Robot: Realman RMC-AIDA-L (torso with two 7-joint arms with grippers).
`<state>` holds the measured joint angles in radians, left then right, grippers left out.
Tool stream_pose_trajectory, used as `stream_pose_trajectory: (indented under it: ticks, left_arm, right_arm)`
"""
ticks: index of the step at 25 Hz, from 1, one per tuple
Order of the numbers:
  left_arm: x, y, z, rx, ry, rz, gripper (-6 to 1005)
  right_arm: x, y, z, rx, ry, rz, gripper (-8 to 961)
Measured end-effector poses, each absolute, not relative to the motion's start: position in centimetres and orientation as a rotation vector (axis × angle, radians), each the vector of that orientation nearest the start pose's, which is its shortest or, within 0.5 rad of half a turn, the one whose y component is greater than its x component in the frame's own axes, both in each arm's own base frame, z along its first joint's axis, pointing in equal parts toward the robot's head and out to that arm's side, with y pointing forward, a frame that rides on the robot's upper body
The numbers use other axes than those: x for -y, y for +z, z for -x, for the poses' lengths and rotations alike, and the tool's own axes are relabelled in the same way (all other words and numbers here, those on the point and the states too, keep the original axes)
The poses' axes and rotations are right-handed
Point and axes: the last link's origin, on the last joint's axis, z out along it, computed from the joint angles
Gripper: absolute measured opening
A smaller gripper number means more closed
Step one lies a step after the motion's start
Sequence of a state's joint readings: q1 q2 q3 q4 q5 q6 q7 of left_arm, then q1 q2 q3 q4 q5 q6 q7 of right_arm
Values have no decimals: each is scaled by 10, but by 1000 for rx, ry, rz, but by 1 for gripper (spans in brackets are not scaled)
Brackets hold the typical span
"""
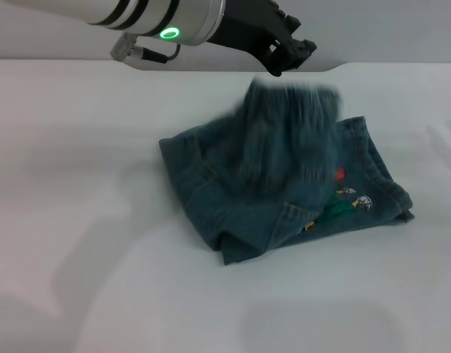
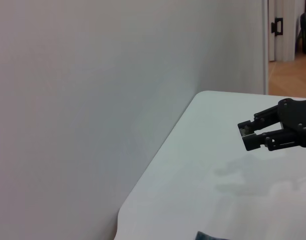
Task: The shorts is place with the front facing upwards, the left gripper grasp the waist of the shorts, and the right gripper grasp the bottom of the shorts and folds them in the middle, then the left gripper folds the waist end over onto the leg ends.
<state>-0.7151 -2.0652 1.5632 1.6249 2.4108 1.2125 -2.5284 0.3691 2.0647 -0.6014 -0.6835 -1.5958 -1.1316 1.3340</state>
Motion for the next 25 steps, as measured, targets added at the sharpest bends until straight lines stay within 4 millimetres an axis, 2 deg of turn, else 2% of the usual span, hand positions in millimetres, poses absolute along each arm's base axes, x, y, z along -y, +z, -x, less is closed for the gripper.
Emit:
stream_pose_trajectory:
  ticks: [3,12,17,22,25]
  left_arm:
    - [-371,1,22,189,-93,2620,276]
    - [-369,9,33,230,-139,2592,550]
    - [-371,26,62,341,-282,2454,740]
    - [-375,46,104,511,-525,2222,836]
    - [-371,54,131,559,-641,2082,832]
  right_arm:
    - [-350,74,-340,-817,737,1938,414]
    - [-349,73,-342,-810,732,1931,414]
    - [-346,81,-347,-805,734,1893,414]
    - [-347,112,-351,-819,762,1835,414]
    - [-349,133,-350,-835,781,1814,414]
